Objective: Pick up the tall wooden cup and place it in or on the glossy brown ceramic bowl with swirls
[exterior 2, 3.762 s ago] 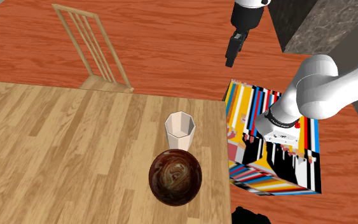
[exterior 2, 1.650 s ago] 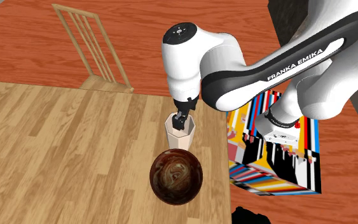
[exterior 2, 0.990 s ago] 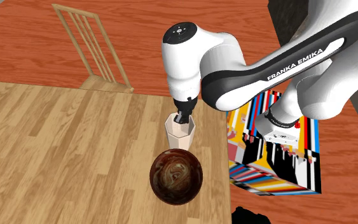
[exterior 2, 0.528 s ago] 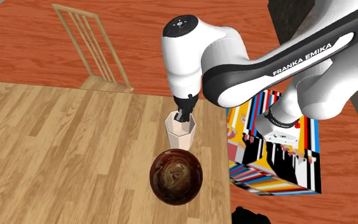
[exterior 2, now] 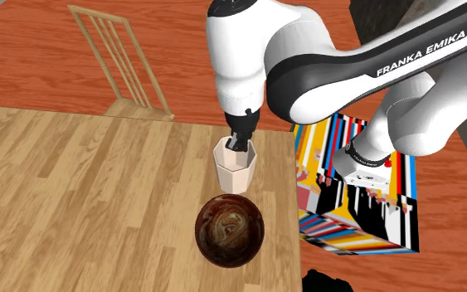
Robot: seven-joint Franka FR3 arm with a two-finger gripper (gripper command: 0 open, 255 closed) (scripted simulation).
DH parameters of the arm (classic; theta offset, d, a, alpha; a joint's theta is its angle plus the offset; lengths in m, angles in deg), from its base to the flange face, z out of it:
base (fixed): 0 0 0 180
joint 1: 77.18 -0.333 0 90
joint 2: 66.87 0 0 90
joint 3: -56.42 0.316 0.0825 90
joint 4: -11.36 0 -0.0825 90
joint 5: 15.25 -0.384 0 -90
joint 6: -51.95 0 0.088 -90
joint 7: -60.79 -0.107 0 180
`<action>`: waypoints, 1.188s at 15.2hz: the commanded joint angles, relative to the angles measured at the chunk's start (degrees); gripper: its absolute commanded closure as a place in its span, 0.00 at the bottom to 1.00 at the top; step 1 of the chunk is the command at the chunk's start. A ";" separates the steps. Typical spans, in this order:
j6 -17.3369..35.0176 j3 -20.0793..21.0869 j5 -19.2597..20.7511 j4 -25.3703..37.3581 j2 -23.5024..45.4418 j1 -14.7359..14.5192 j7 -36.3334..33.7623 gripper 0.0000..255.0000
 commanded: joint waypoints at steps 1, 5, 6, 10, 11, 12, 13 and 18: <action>-1.70 -0.24 -0.14 0.95 -0.81 -0.01 0.11 1.00; -4.87 -0.60 -0.15 3.33 -1.62 0.05 0.10 1.00; -5.65 -0.69 -0.14 3.95 -1.79 0.06 0.08 1.00; -8.78 -1.02 -0.08 6.56 -2.32 0.15 0.00 1.00; -9.55 -1.09 -0.06 7.25 -2.42 0.17 -0.02 1.00; -10.33 -1.17 -0.03 7.94 -2.50 0.19 -0.05 1.00; -11.10 -1.24 0.00 8.64 -2.57 0.22 -0.09 1.00; -14.94 -1.57 0.17 12.34 -2.72 0.35 -0.30 1.00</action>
